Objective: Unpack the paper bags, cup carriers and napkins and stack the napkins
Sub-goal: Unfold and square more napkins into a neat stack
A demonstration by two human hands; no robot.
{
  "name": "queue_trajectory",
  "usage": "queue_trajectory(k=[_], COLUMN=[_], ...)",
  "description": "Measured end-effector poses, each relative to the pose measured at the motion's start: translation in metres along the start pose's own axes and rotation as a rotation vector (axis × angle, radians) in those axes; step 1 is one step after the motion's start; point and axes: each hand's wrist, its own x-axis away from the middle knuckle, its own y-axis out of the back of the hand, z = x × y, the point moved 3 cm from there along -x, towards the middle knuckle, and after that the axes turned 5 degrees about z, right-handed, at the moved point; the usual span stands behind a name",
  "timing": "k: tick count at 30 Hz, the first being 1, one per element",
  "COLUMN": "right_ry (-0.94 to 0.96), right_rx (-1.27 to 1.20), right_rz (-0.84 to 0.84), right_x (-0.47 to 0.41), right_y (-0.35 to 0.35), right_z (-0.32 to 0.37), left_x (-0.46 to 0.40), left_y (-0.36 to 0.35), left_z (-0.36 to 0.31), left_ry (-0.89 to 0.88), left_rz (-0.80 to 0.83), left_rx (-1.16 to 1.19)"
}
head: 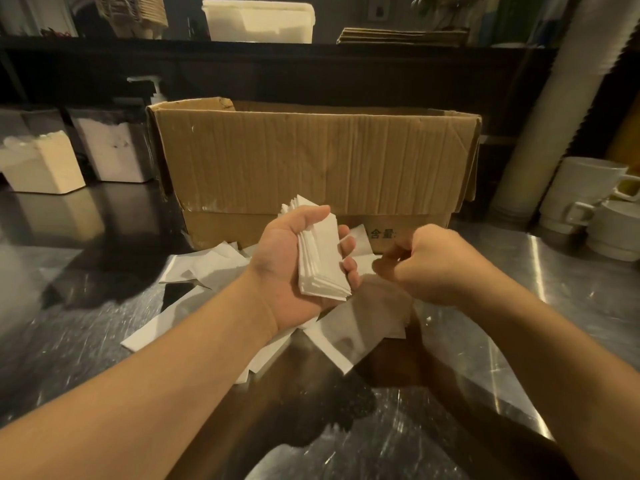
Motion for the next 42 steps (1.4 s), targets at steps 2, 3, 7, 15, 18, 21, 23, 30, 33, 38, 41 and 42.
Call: queue_trajectory(k=[2, 3, 7, 15, 18, 21, 23, 30, 33, 38, 41, 42], right_ry=[-0.030, -0.034, -0.070, -0.056, -0.087, -0.090, -0.106, -0.078, 0.024, 0.038, -0.030, -0.018], right_rx=[0.104, 0.143, 0.253, 0.237, 0.228, 0.292, 0.307, 0.356, 0.134, -0.479, -0.862, -0.956], right_rz=[0.100, 0.147, 0.227, 0.106, 0.151, 0.149, 0.136, 0.011, -0.164, -0.142, 0.097, 0.243], right_x=[0.002, 0.004, 0.007, -0.004, -0.009, -0.015, -0.017, -0.020, -0.009, 0.008, 0.016, 0.020], right_y=[-0.005, -0.007, -0.013, -0.015, -0.014, -0.014, -0.015, -0.012, -0.002, 0.014, 0.019, 0.020], right_z=[0.003, 0.004, 0.004, -0.002, -0.003, -0.006, -0.007, -0.008, -0.007, 0.003, 0.006, 0.009], left_x=[-0.001, -0.001, 0.000, 0.000, 0.001, 0.001, 0.001, 0.001, 0.000, -0.002, -0.001, -0.001], left_y=[0.001, 0.001, 0.001, 0.003, 0.001, 0.001, 0.001, 0.001, 0.003, 0.002, 0.002, 0.002], left_z=[0.000, 0.000, 0.001, 0.000, 0.000, 0.000, 0.000, 0.000, -0.002, -0.006, -0.008, -0.009], left_ry=[-0.003, -0.004, -0.005, 0.002, -0.006, -0.011, -0.007, -0.006, -0.015, -0.062, -0.087, -0.101], left_rz=[-0.030, -0.038, -0.046, -0.073, -0.084, -0.088, -0.089, -0.093, -0.074, -0.076, -0.101, -0.115], left_rx=[0.007, 0.004, -0.013, -0.032, -0.034, -0.032, -0.037, -0.020, -0.003, 0.013, 0.046, 0.054])
